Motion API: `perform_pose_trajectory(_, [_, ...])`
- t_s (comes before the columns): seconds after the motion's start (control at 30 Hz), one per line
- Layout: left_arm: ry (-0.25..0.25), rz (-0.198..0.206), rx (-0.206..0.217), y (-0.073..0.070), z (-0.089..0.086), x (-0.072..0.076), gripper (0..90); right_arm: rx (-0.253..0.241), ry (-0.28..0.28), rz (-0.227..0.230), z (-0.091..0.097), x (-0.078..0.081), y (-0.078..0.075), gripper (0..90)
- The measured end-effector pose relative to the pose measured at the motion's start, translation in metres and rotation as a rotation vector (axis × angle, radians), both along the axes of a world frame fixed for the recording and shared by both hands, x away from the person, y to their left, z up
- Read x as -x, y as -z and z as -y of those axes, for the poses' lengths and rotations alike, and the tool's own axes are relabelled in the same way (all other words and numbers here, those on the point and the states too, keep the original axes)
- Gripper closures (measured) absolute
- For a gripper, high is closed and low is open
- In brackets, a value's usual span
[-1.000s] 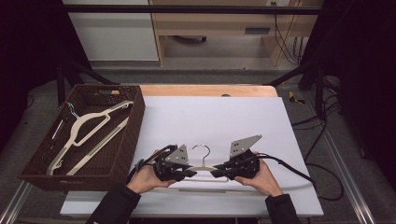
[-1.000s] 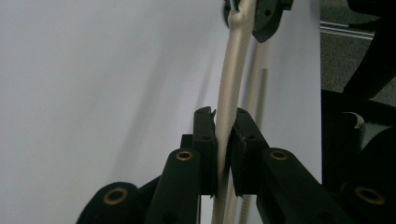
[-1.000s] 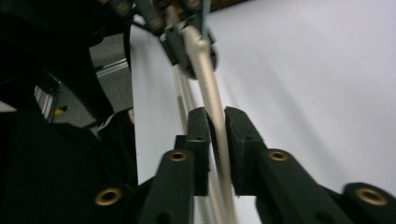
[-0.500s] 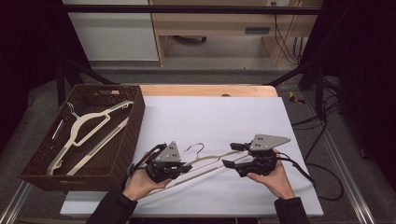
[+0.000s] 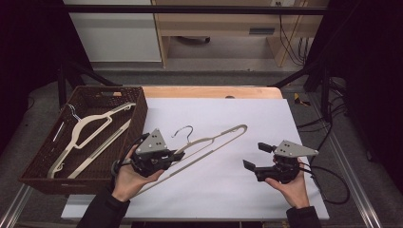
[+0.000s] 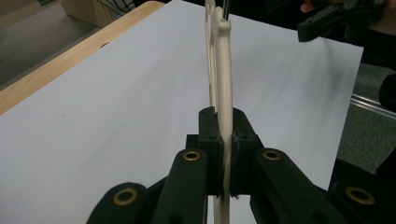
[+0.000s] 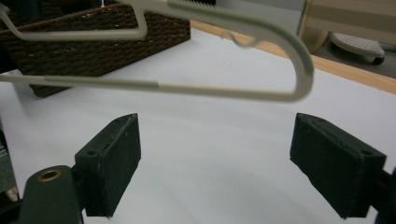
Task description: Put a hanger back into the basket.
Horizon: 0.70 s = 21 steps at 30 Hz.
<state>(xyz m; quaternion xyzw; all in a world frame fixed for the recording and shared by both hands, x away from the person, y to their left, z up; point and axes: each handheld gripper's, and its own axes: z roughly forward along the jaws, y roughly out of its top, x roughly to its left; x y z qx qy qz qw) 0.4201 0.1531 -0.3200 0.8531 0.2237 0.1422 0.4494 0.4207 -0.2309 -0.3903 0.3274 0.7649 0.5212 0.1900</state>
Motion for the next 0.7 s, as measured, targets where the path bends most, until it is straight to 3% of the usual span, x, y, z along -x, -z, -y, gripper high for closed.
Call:
perform_pose_trajectory(0.2, [-0.03, 0.022, 0.019, -0.023, -0.016, 0.001, 86.0, 0.018, 0.034, 0.012, 0.001, 0.004, 0.001, 12.6])
perform_pose_trajectory(0.4, [-0.061, 0.046, 0.028, -0.046, -0.04, -0.008, 85.9, 0.008, 0.093, 0.023, 0.005, 0.007, 0.001, 8.0])
perform_pose_trajectory(0.63, [-0.115, 0.055, 0.039, -0.058, -0.075, -0.024, 85.9, -0.004, 0.145, 0.022, 0.01, 0.009, 0.002, 6.3])
perform_pose_trajectory(0.7, [-0.131, 0.056, 0.025, -0.06, -0.084, -0.029, 85.9, -0.004, 0.147, 0.023, 0.011, 0.009, 0.002, 6.2])
